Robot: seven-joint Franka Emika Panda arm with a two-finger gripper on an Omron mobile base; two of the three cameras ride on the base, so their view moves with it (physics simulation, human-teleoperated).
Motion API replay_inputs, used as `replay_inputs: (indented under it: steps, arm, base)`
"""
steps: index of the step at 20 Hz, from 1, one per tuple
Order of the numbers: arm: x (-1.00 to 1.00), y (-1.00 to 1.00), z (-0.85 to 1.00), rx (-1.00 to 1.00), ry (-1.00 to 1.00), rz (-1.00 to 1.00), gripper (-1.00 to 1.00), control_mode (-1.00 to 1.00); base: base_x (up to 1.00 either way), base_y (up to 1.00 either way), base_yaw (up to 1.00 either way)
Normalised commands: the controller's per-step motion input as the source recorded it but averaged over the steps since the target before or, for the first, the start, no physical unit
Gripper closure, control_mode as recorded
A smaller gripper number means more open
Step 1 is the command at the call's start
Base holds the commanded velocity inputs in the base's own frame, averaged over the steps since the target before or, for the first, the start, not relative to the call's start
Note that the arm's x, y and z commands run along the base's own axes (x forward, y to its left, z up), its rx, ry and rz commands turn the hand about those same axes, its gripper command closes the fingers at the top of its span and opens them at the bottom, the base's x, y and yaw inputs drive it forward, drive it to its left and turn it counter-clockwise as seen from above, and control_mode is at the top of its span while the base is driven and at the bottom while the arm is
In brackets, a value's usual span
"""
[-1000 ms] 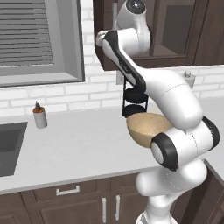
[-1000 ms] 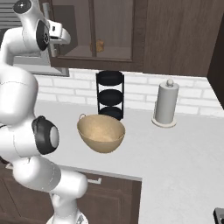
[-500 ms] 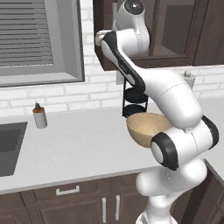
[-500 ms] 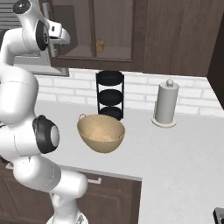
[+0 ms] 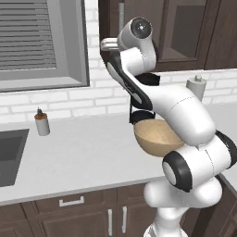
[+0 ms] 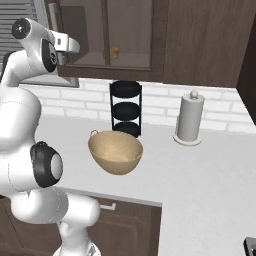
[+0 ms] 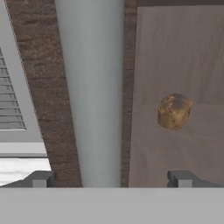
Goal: Open the cabinet, pick up the bread from the cabinet and place it in the basket. Then move the basket to the dining counter.
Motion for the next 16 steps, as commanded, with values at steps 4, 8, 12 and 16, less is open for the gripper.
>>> replay_inputs:
  steps: [4, 8, 12, 16]
  arm:
    - [0.38, 0.03, 0.0, 0.0, 0.0, 0.0, 1.0, -1.0]
    - [0.16, 0.0, 0.0, 0.0, 0.0, 0.01, 1.0, -1.0]
    - [-0.06, -0.02, 0.0, 0.0, 0.0, 0.0, 1.0, -1.0]
    - [-0.92, -0.62, 0.0, 0.0, -0.08, 0.11, 1.0, -1.0]
  base:
    - [0.0, 0.0, 0.0]
    - [0.0, 0.0, 0.0]
    - [0.0, 0.0, 0.0]
    - [0.0, 0.0, 0.0]
